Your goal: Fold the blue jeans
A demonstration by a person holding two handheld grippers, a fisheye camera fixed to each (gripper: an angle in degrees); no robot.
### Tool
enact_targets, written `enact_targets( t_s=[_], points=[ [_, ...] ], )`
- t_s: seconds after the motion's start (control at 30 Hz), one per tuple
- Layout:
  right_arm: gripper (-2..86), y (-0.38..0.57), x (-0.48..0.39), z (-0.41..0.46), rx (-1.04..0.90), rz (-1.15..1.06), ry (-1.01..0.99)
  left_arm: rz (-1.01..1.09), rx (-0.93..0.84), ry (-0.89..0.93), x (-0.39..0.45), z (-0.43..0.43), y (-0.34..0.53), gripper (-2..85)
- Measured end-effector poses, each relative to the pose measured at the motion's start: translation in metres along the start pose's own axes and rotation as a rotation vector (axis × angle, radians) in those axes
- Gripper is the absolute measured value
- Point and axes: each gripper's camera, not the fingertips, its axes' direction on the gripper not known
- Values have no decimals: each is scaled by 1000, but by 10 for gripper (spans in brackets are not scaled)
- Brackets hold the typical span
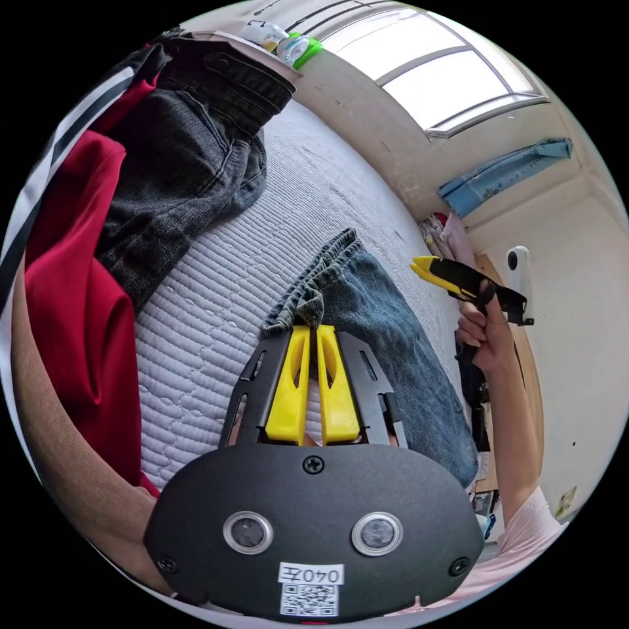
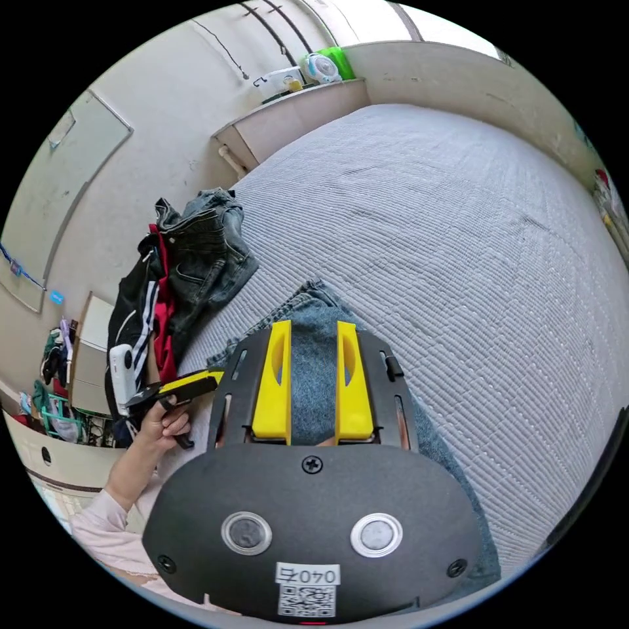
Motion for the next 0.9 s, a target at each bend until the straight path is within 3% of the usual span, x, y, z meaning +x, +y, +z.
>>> enact_targets(
  t_s=[0.2, 0.27, 0.37, 0.5, 0.67, 0.77, 0.9],
  points=[
    [77, -28, -36, 72, -200, -46, 175, -11, 6, 25, -2, 9, 5, -9],
    [22, -18, -58, 74, -150, -117, 323, -18, 19, 27, 0, 10, 7, -9],
    [3, -6, -77, 61, -26, -131, 385, 21, 77, 14, 16, 2, 8, -9],
    [0, -8, -90, 57, 55, -112, 358, 103, 167, -134, 44, -12, 3, -9],
    [41, 1, -102, 116, -102, -127, 422, 60, 49, -220, 22, 20, 3, -9],
    [94, 31, -111, 93, -75, -165, 411, -36, 66, -139, 11, 9, 0, -8],
    [111, 115, -109, 10, 72, -251, 363, -5, 168, -205, 25, -30, 5, 0]
  ],
)
